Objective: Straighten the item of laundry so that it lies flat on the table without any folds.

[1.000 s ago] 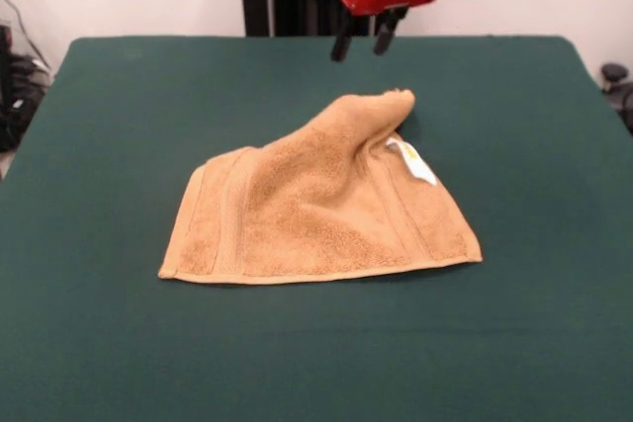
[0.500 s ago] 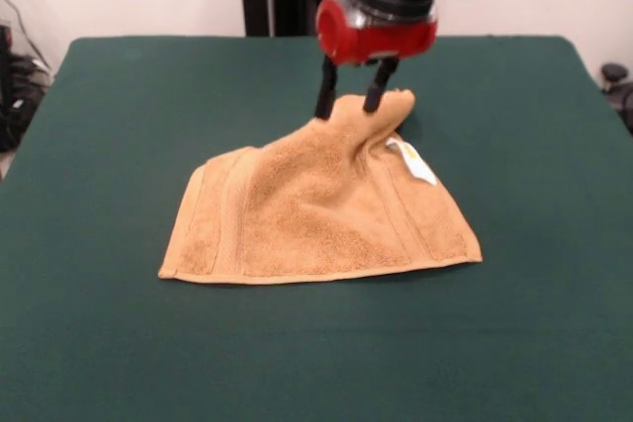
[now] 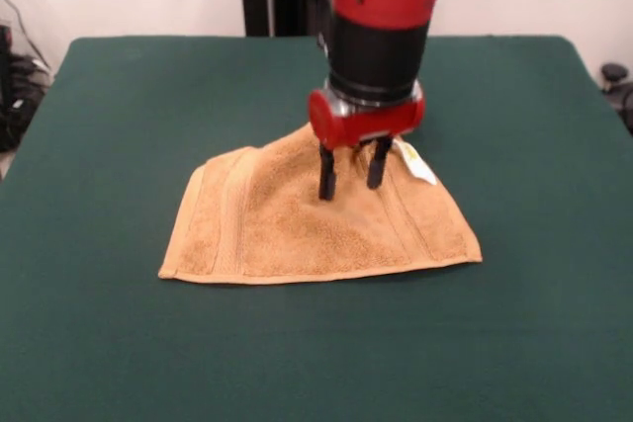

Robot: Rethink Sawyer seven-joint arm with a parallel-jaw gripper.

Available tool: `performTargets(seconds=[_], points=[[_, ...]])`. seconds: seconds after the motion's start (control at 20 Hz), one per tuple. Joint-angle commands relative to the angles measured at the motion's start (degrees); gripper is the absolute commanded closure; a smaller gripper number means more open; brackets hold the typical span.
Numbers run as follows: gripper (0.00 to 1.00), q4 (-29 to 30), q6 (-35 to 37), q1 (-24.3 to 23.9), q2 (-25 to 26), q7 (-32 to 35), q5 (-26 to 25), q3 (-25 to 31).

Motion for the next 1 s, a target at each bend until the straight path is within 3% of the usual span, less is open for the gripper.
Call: performTargets(seconds=[0.05,0.35,0.95,1.0], points=[[0.00,3.1,0.0,-2.3,6.6,-8.2,-1.5,13.4],[0.00,4.4,0.5,-3.4,7.0,-6.1,-1.4,15.3],[0.00,0.4,-11.9,-4.9,14.8,-7.0,-11.8,17.0],[1.00,0.6,-12.9,-5.7,15.0,-7.9,-14.2,18.2]])
